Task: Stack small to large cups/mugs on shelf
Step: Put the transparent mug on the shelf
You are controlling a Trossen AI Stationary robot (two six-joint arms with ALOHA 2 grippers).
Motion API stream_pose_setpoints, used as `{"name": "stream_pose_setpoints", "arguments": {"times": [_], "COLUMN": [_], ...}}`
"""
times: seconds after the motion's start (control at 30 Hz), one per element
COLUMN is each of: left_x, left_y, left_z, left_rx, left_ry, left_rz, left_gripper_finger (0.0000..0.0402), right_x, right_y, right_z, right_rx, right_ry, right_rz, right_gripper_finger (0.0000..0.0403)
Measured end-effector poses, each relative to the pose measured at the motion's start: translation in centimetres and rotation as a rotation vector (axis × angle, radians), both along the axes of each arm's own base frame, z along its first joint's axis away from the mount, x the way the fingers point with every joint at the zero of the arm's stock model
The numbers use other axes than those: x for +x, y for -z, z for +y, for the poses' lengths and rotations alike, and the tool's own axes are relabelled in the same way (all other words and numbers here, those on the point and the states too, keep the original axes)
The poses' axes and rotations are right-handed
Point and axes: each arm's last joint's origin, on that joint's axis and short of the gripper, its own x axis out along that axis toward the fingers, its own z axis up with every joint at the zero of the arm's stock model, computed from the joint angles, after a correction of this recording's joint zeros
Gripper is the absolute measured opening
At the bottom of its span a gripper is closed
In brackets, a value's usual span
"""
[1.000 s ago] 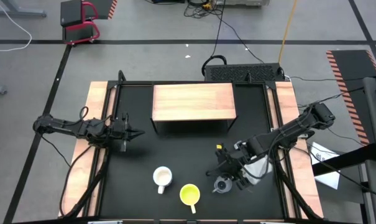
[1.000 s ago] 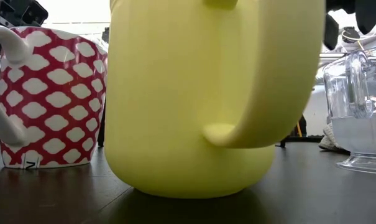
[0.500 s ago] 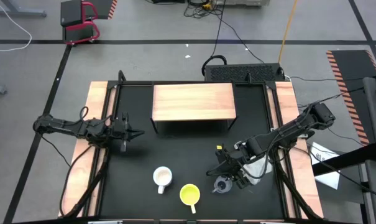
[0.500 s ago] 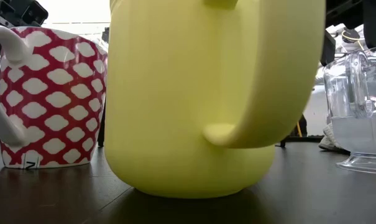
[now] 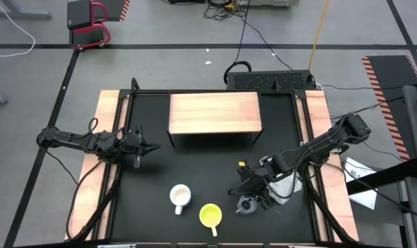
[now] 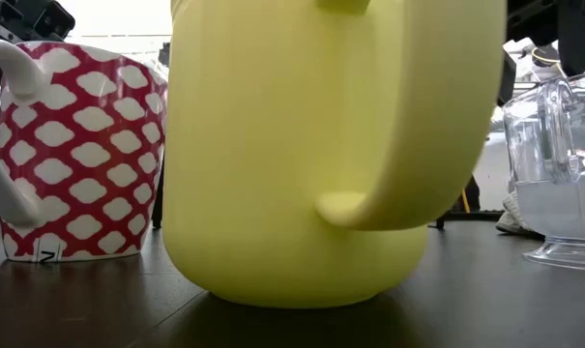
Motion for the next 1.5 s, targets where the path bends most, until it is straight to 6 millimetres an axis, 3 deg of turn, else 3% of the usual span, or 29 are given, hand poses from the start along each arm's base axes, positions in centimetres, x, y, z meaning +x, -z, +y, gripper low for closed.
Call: {"name": "stream_pose_setpoints", "arguments": {"times": [0.63, 1.23, 1.5], "left_x": [0.0, 0.0, 0.0], "left_y": [0.3, 0.3, 0.3], "left_z": [0.0, 0.0, 0.0], "left_rx": [-0.002, -0.003, -0.002], "left_ry": [0.000, 0.001, 0.001], "left_rz": [0.030, 0.030, 0.029], "left_gripper_finger": [0.0003, 0.0003, 0.0003], "right_x": [-0.3, -0.3, -0.2], "right_y": [2.0, 2.0, 1.9], "right_z": [-0.1, -0.1, -0.1], "right_rx": [-0.008, -0.016, -0.015], "right_ry": [0.006, -0.016, -0.025], "right_rz": [0.029, 0.014, -0.001], "right_gripper_finger": [0.0160, 0.0159, 0.0133]}}
